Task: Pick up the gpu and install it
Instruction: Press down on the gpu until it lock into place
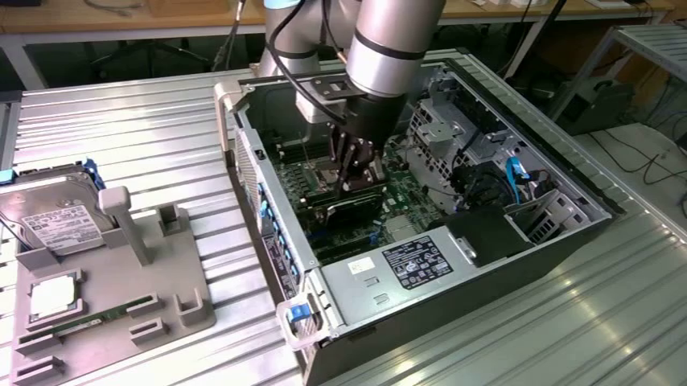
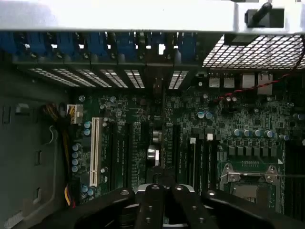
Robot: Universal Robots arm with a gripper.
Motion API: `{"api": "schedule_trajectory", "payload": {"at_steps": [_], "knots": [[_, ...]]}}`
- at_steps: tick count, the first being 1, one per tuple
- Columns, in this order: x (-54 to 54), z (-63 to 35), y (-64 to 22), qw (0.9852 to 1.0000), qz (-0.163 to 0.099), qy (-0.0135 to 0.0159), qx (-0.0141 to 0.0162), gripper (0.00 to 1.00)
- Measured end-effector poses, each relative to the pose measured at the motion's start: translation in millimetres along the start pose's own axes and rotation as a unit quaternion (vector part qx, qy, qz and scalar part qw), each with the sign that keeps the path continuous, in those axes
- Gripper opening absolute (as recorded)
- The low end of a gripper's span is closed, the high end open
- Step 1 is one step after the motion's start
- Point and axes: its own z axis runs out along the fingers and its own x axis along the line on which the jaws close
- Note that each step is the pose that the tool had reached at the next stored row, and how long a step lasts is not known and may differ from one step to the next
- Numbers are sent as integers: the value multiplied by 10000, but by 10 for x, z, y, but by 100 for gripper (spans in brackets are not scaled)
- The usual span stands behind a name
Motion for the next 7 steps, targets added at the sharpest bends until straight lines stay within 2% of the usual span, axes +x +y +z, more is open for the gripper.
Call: {"api": "schedule_trajectory", "payload": {"at_steps": [7], "knots": [[0,0,-10,10000,0,1,0,11]]}}
